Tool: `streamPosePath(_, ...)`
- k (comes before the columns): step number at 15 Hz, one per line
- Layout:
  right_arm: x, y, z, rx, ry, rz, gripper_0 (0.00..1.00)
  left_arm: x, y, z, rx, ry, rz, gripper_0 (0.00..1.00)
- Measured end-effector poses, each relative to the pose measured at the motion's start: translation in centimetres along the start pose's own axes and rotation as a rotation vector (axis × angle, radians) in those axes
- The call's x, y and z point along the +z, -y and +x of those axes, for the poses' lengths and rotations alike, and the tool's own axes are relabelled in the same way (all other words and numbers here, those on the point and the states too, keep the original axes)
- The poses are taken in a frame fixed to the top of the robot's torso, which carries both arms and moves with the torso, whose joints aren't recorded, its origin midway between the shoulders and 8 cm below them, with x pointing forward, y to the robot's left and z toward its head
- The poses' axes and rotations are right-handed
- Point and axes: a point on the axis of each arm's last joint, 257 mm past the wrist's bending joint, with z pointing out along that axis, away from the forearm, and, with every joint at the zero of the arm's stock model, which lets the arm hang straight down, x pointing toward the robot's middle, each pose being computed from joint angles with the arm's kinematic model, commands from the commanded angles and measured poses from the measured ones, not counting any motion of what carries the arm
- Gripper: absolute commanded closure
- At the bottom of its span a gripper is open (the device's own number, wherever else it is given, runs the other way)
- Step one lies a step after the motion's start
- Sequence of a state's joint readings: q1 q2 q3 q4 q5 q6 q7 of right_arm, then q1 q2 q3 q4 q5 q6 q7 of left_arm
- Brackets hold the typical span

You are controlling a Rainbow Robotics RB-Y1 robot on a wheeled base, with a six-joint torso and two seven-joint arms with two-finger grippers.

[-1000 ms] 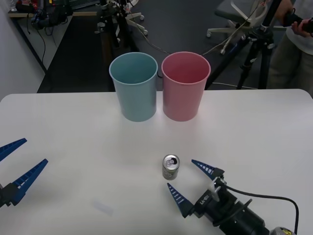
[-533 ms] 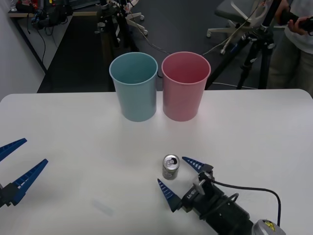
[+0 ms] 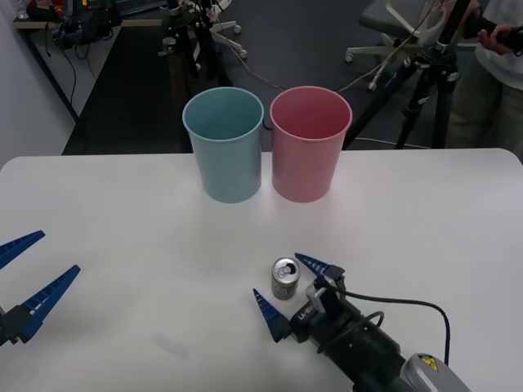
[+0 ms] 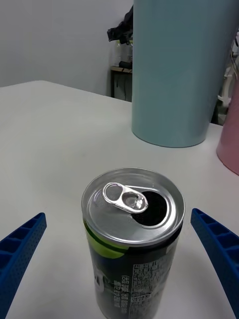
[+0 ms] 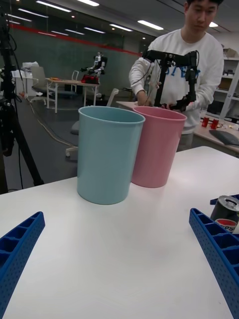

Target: Grasp the object on the table and drop it into the matching bin: aluminum can to the light blue bin, PET bottle to the pink bin.

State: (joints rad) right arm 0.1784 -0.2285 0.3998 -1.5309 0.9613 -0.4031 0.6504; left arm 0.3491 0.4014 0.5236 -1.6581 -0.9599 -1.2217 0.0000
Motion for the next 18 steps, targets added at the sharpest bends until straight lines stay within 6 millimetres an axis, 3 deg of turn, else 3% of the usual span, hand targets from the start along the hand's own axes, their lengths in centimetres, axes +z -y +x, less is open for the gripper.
streamPosePath(10,1.2,0.4,-0.2,-0.009,-0.018,0.023,0.00,0.0,0.0,0.0,0.000,0.000,0.000,0.00)
streamPosePath(11,1.2,0.4,-0.2,-0.010,-0.019,0.024,0.45,0.0,0.0,0.0,0.000,0.000,0.000,0.00)
streamPosePath(12,1.2,0.4,-0.2,-0.010,-0.019,0.024,1.00,0.0,0.0,0.0,0.000,0.000,0.000,0.00)
streamPosePath(18,1.3,0.2,-0.2,-0.001,-0.018,0.020,1.00,0.0,0.0,0.0,0.000,0.000,0.000,0.00)
